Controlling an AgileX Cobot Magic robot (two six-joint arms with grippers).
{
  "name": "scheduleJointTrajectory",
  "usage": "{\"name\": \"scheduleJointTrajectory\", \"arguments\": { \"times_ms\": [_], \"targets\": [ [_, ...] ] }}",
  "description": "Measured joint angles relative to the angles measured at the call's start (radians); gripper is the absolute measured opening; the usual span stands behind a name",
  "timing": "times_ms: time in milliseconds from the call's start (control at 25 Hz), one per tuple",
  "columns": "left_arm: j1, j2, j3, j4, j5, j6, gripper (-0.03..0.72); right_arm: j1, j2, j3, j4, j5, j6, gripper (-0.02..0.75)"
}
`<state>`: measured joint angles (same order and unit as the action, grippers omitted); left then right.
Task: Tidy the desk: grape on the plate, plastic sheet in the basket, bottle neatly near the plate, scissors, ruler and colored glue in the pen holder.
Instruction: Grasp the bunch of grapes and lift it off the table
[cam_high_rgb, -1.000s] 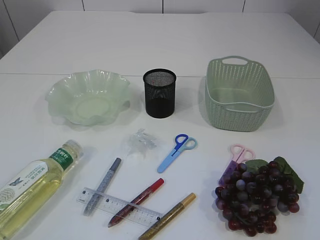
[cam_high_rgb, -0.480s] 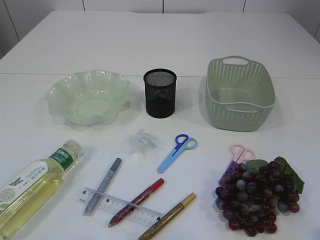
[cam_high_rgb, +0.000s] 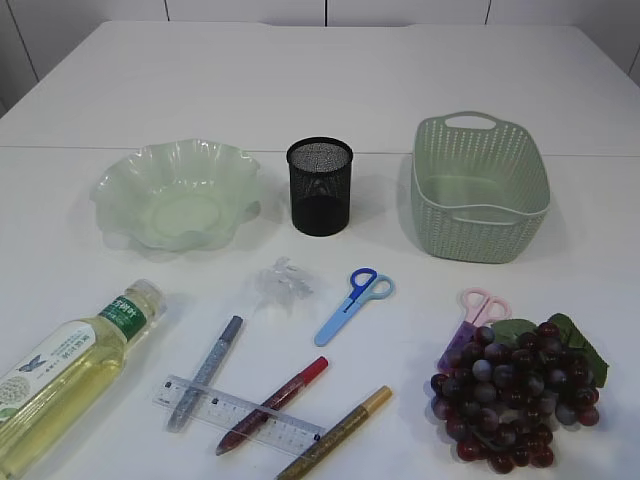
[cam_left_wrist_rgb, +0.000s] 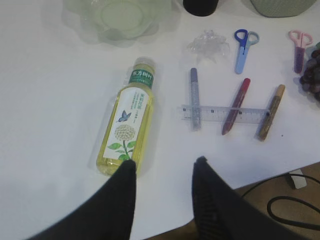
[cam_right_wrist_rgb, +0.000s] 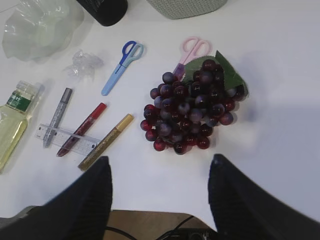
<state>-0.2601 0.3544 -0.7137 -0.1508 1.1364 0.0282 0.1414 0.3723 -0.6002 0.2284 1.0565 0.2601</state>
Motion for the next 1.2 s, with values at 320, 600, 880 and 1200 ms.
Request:
{"name": "scheduleJointTrajectory", "arguments": {
  "times_ms": [320,600,880,1200],
  "targets": [
    [0.000,0.187,-0.145,-0.011,-0.003,0.030,0.347,0.000,0.188,-0.031,0.057,0.000,0.019,0.454],
    [0.000,0.340,-0.210,-0.018,0.003,0.072,0.365,0.000,0.469,-0.127,0.072,0.002,0.033,0.451],
    [0.000,0.466,-0.212,-0.020,0.003,0.082,0.435,0.000,0.701,-0.212,0.135,-0.039,0.048,0.468],
    [0.000,0.484,-0.212,-0.020,0.003,0.092,0.440,0.000,0.925,-0.242,0.143,-0.051,0.118,0.476]
  ]
}}
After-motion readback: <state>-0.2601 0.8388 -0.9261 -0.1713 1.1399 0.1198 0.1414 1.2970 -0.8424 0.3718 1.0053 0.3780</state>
